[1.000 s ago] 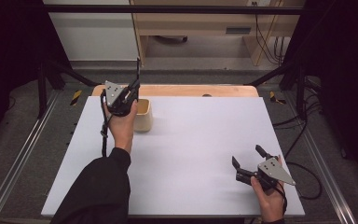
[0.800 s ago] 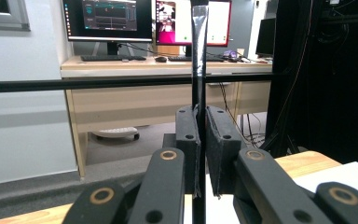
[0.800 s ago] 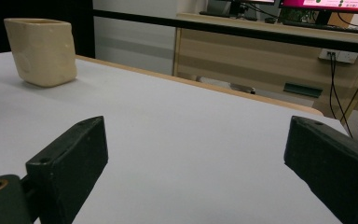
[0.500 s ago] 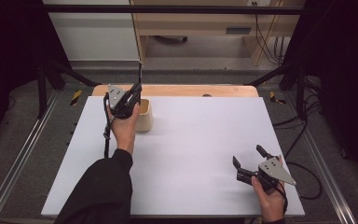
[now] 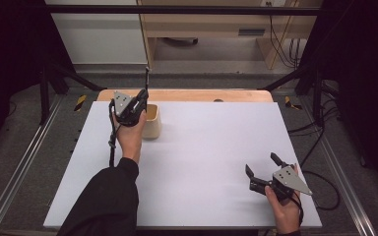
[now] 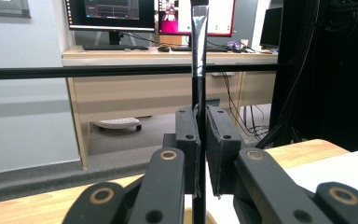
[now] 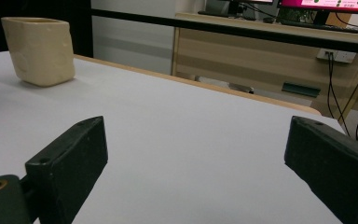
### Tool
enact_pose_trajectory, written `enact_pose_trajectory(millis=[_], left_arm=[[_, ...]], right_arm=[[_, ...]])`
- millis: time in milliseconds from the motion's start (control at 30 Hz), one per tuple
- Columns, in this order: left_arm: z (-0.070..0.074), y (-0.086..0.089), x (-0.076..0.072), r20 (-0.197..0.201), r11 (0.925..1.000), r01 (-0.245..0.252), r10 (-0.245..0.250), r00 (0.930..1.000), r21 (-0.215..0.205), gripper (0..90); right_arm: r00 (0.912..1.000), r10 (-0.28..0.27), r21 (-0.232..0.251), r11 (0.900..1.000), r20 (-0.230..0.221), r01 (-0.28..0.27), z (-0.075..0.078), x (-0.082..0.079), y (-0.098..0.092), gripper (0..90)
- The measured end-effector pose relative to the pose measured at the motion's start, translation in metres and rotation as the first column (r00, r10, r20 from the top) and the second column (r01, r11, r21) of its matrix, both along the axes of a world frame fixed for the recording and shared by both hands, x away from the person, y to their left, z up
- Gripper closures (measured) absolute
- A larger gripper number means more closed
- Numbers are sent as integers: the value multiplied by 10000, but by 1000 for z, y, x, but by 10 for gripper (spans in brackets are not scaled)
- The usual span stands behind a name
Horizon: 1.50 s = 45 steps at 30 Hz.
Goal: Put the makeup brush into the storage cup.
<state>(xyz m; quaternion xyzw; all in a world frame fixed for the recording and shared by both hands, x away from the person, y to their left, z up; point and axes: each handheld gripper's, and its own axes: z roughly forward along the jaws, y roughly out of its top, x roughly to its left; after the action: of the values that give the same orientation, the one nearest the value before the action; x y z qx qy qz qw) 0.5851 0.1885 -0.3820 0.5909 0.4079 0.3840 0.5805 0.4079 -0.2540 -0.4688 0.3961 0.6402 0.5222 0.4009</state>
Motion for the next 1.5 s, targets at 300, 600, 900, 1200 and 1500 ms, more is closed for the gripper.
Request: enact_pose_trajectory(millis=[300,600,900,1200,1500], left_arm=[[-9,5,0,-113,10000,-67,67,9999,2,841],[-18,7,0,-206,10000,45,-46,9998,-34,841],[-25,6,-2,-295,9999,108,-108,9995,-5,841],[-32,3,-7,-393,9992,169,-155,9991,355,840],[-30,12,-17,-497,9984,461,-478,9976,-334,671]], right_arm=[[10000,-3,-27,10000,-19,3,0,0,0,59],[10000,-40,-4,10000,8,40,0,0,0,58],[10000,-39,-7,10000,21,39,0,0,0,58],[10000,-23,-55,10000,-21,23,0,0,1,58],[9999,-107,-85,9999,-3,107,0,0,1,50]])
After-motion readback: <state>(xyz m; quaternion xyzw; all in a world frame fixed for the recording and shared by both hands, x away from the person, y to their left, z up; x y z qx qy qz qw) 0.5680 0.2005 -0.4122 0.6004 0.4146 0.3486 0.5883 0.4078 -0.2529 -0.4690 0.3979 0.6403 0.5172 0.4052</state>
